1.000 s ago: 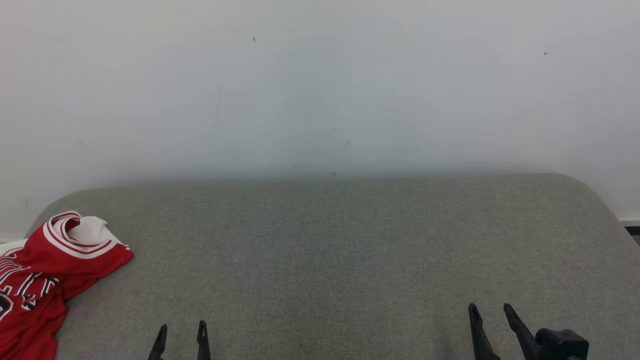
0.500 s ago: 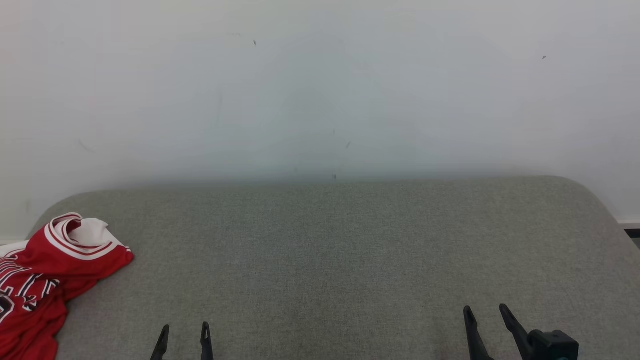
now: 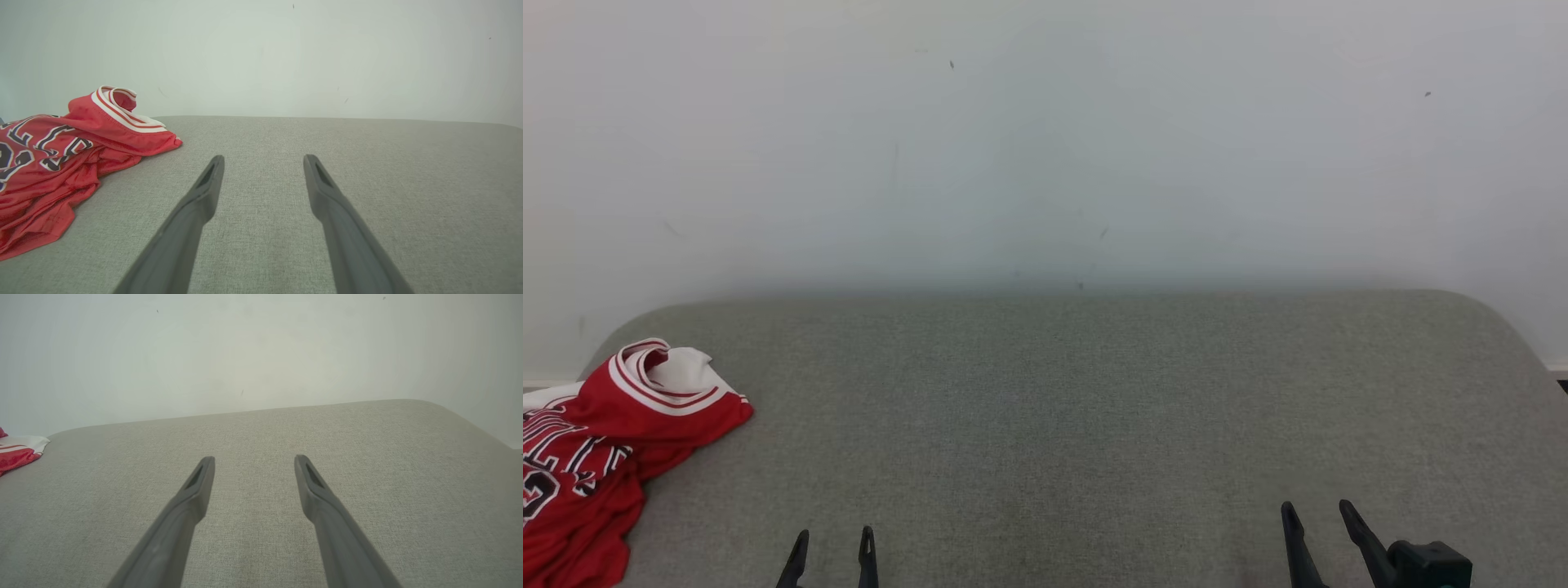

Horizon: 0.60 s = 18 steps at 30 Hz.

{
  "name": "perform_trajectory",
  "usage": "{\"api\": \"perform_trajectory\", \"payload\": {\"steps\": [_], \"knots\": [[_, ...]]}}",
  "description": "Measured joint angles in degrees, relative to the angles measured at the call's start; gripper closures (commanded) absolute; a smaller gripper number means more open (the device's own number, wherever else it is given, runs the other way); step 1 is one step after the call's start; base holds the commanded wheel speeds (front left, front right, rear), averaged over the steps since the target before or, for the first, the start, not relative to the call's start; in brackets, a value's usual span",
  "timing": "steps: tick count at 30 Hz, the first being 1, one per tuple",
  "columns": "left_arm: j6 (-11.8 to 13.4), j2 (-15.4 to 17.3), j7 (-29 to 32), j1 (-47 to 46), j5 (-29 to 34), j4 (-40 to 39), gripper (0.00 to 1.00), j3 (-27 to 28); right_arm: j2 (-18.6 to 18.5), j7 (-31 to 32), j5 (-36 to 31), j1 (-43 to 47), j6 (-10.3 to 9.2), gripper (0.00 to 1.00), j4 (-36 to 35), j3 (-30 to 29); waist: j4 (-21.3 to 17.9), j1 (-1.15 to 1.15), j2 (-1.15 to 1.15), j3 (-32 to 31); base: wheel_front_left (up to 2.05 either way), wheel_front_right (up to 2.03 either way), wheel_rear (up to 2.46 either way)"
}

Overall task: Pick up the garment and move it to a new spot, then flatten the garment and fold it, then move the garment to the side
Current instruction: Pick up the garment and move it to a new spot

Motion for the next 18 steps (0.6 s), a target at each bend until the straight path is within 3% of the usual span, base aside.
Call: {"api": "perform_trajectory", "payload": {"steps": [8, 18], "knots": [[-4.64, 3.31, 1.69, -0.54, -2.38, -1.51, 0.00, -0.32, -0.01, 0.49, 1.90, 0.04, 0.01, 0.00, -0.55, 1.79, 3.70, 0.00, 0.00, 0.42, 0.00, 0.00, 0.00], [-4.70, 6.67, 3.71, -0.61, -3.25, -4.43, 0.00, 1.27, -0.02, -1.03, 4.85, -0.25, 0.01, 0.00, 0.77, 4.31, 13.74, 0.00, 0.00, 1.33, 0.00, 0.00, 0.00]]}}
